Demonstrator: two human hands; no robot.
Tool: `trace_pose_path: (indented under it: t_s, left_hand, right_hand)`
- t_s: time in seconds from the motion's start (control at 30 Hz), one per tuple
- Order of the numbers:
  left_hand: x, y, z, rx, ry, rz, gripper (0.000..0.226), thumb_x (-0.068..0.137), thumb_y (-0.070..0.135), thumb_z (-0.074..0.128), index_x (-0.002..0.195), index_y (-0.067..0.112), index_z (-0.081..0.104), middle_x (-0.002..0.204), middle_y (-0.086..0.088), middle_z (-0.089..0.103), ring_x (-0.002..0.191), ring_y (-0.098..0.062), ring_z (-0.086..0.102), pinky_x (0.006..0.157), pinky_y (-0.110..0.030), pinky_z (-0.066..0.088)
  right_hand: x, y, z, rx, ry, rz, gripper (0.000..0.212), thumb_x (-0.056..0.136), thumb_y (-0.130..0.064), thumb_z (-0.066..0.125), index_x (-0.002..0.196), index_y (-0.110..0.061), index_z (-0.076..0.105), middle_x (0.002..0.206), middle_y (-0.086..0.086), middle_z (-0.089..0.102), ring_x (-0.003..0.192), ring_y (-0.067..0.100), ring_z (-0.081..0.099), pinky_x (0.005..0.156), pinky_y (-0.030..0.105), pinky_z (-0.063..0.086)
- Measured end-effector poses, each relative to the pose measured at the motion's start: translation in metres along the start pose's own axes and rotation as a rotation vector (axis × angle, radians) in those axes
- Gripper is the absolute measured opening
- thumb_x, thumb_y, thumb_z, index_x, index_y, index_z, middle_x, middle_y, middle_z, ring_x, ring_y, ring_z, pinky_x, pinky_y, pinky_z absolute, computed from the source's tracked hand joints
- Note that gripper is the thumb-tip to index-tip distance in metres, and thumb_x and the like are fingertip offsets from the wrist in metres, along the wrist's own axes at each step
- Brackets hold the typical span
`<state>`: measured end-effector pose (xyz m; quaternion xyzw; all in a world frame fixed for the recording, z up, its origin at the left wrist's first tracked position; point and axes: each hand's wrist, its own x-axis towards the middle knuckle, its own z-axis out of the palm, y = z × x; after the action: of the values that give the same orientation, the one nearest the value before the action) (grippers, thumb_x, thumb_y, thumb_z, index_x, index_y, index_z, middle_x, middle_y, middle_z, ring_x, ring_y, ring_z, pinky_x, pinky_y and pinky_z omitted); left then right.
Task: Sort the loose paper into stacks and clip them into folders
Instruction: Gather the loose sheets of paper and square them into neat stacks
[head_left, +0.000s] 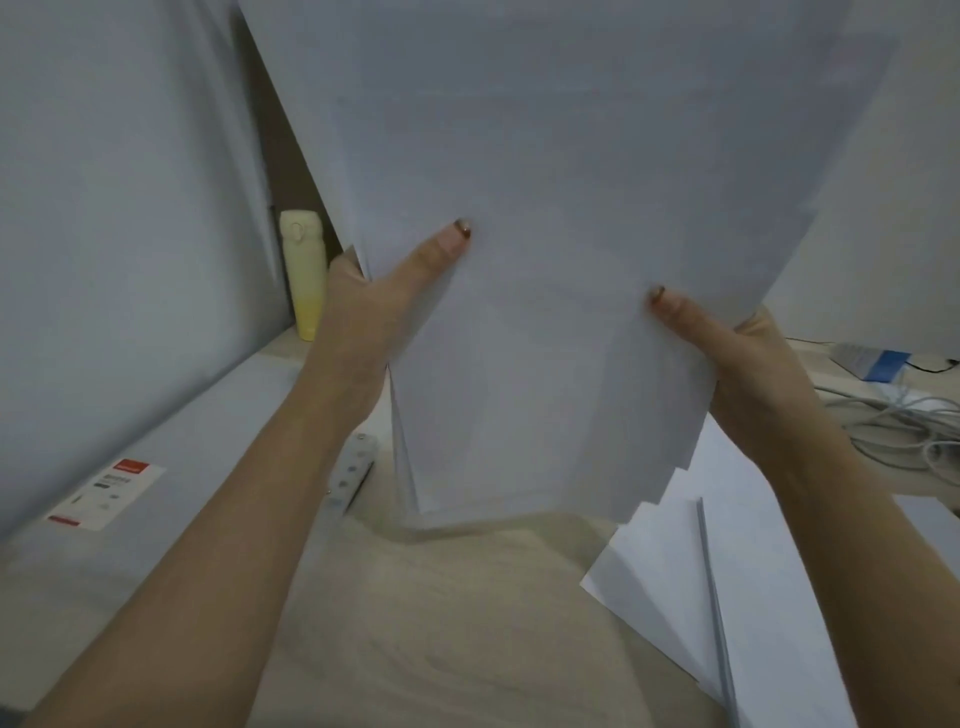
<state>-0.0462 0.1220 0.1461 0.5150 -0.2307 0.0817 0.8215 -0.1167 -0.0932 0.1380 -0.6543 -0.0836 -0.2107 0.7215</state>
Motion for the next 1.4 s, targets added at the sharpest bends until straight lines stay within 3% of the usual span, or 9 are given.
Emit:
trace_pose_path:
  t_s: [0.23,0.37,0.5,0.6,0.77,0.93,1.13,1.3,1.4]
  left_hand:
    - [-0.013,-0.041,-0.017,0.083,0.021,-0.109,0.024,0.074,0.01,0.072,0.082,0.03,0.063,0.075,0.02,0.073,0.075,0.002,0.068,0.069,-0.018,0.056]
    - [-0.014,-0.046,-0.024,0.073,0.005,-0.169,0.02,0.067,0.018,0.074,0.082,0.028,0.065,0.077,0.016,0.074,0.077,-0.004,0.07,0.07,-0.023,0.058]
    - [-0.013,-0.042,-0.013,0.084,-0.017,-0.164,0.028,0.06,0.026,0.074,0.087,0.028,0.065,0.081,0.014,0.074,0.083,-0.009,0.071,0.074,-0.027,0.059]
    - [-0.007,-0.035,-0.011,0.072,-0.019,-0.1,0.032,0.063,0.021,0.081,0.09,0.029,0.065,0.085,0.013,0.075,0.086,-0.01,0.071,0.073,-0.027,0.058]
    - [-0.014,-0.051,-0.025,0.111,0.021,-0.168,0.036,0.06,0.028,0.083,0.091,0.028,0.064,0.089,0.01,0.074,0.083,-0.007,0.071,0.072,-0.027,0.059]
    - [-0.024,-0.065,-0.015,0.133,0.043,-0.262,0.035,0.052,0.033,0.077,0.085,0.027,0.066,0.081,0.011,0.074,0.079,-0.008,0.071,0.072,-0.026,0.058]
    - [-0.019,-0.056,-0.031,0.092,0.09,-0.216,0.049,0.044,0.045,0.079,0.087,0.026,0.067,0.088,0.008,0.075,0.083,-0.014,0.072,0.068,-0.03,0.059]
    - [-0.032,-0.073,-0.022,0.152,0.137,-0.282,0.048,0.044,0.032,0.089,0.084,0.026,0.064,0.085,0.01,0.07,0.081,-0.012,0.068,0.065,-0.021,0.056]
    - [-0.029,-0.06,-0.022,0.094,0.123,-0.22,0.045,0.047,0.039,0.082,0.087,0.025,0.067,0.086,0.009,0.075,0.084,-0.013,0.071,0.068,-0.026,0.058]
  right_hand:
    - [-0.001,0.022,-0.002,0.048,-0.01,0.099,0.017,0.055,-0.034,0.072,0.072,-0.03,0.077,0.081,-0.009,0.075,0.075,0.008,0.071,0.065,0.022,0.056]
    - [-0.008,0.045,-0.017,-0.019,-0.045,0.211,0.048,0.037,-0.048,0.086,0.079,-0.028,0.077,0.086,-0.008,0.076,0.078,0.007,0.071,0.066,0.019,0.056]
    - [-0.009,0.048,-0.01,0.014,-0.018,0.182,0.023,0.065,-0.021,0.07,0.088,-0.021,0.071,0.087,-0.008,0.075,0.079,0.008,0.071,0.066,0.02,0.055]
    - [-0.003,0.033,-0.009,0.044,-0.025,0.118,0.019,0.06,-0.024,0.07,0.078,-0.022,0.076,0.082,-0.008,0.075,0.075,0.008,0.071,0.063,0.02,0.055]
    - [-0.013,0.049,-0.023,0.003,-0.067,0.248,0.054,0.033,-0.048,0.089,0.08,-0.024,0.077,0.091,-0.005,0.076,0.083,0.01,0.072,0.067,0.02,0.056]
    - [-0.02,0.062,-0.011,0.026,-0.035,0.298,0.026,0.068,-0.021,0.072,0.093,-0.025,0.07,0.095,-0.006,0.075,0.088,0.012,0.071,0.069,0.023,0.057]
    - [-0.024,0.056,-0.026,0.014,-0.087,0.277,0.058,0.034,-0.053,0.087,0.084,-0.027,0.077,0.093,-0.004,0.075,0.085,0.011,0.071,0.068,0.019,0.055]
    - [-0.037,0.072,-0.011,0.032,-0.056,0.348,0.022,0.068,-0.022,0.077,0.09,-0.025,0.074,0.097,-0.003,0.075,0.089,0.014,0.071,0.068,0.021,0.056]
    - [-0.033,0.064,-0.01,0.057,-0.022,0.275,0.024,0.063,-0.025,0.08,0.086,-0.027,0.075,0.092,-0.005,0.075,0.085,0.012,0.071,0.067,0.022,0.057]
